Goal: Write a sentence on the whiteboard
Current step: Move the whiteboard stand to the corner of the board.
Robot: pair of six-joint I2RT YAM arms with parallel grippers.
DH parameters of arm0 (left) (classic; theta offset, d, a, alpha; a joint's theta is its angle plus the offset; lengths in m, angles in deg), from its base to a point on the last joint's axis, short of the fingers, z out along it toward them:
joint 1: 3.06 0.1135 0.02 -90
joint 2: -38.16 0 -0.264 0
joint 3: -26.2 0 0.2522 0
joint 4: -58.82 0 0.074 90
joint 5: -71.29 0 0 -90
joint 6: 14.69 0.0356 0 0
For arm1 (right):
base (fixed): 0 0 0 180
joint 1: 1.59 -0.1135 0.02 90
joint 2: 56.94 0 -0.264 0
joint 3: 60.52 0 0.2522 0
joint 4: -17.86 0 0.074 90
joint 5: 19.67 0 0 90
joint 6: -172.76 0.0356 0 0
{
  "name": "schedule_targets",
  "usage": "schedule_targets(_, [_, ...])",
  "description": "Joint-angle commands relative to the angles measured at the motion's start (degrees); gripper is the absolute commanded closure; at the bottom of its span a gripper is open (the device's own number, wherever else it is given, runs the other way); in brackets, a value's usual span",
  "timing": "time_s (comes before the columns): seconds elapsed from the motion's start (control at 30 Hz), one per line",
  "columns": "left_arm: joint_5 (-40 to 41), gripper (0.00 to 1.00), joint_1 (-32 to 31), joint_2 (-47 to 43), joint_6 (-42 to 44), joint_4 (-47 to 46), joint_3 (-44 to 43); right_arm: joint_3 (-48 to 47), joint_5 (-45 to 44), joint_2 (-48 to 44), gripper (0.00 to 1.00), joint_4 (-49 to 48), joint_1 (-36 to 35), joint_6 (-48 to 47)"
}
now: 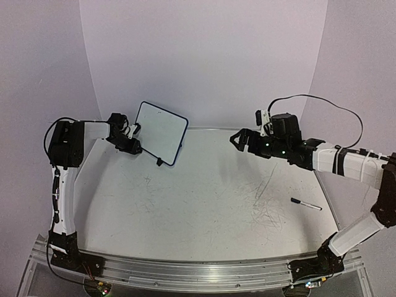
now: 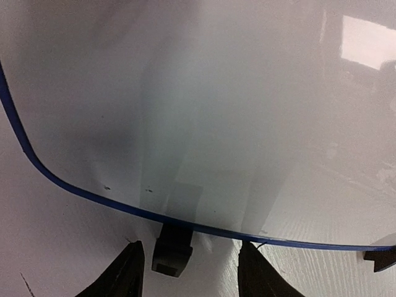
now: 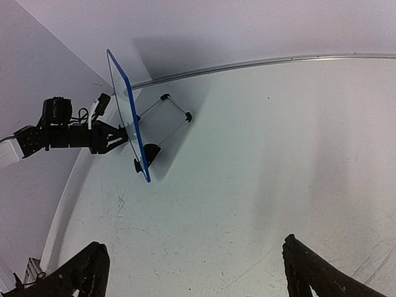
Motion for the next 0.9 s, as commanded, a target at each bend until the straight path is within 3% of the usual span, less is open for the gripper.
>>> schedule_targets(0.0, [-0.61,0.48,-0.12,0.14,-0.03,-2.32,-2.15,0.64,-0.61,-2.47,0.02,-2.13,-0.33,0.66])
schedule_targets(0.3, [-0.71,0.75,-1.25,-0.91,-2.09,-5.45,0.08,1.31,-1.5,-1.96,0.02,-2.17,-0.71,0.11])
schedule_targets(0.47, [3.27,0.88,-2.88,-4.3,-9.04,-11.67,7.62,0.98,-2.37,-0.31,0.02,-2.13,-1.57,-1.03])
schedule_targets(0.87, [23.22,0.98,-13.95,-13.13,-27.56,-19.16,26.18,0.0,-3.78,5.01,0.02,-2.04,-4.6,-1.25])
